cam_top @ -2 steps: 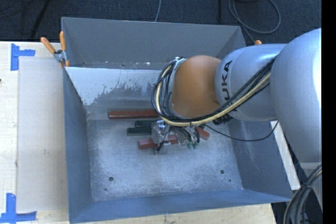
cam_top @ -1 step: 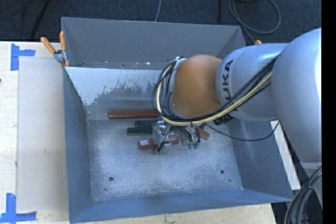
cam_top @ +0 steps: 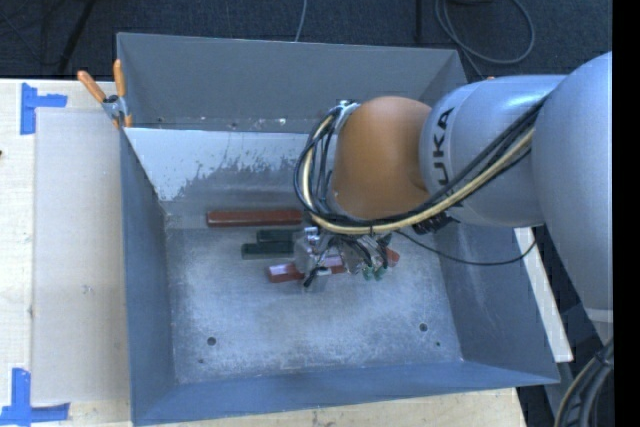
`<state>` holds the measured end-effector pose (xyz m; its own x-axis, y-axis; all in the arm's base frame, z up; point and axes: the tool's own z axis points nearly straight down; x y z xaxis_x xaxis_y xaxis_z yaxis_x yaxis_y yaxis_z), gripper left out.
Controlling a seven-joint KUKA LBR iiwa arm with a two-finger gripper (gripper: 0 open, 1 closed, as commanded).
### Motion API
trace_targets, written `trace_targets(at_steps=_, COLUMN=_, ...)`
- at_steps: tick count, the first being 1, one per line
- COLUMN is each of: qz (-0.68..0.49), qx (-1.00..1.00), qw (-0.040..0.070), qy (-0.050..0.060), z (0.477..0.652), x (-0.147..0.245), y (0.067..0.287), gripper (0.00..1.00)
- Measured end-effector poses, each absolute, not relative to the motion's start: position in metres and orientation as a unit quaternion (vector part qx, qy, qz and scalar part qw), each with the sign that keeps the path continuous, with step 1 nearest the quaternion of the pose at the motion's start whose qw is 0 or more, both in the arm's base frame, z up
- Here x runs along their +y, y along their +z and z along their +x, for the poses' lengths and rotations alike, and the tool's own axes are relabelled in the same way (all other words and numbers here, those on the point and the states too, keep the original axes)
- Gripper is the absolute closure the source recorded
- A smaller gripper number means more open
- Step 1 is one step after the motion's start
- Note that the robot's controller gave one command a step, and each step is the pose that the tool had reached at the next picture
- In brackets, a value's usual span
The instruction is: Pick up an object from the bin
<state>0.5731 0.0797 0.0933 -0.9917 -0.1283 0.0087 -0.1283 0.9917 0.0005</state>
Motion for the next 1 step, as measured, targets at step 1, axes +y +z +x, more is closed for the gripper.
trace_targets(at_steps=1, qz=0.064, qx=-0.998, qw=0.002, qy=0.0, z=0.5747, x=0.0801, y=0.114, gripper=1.0)
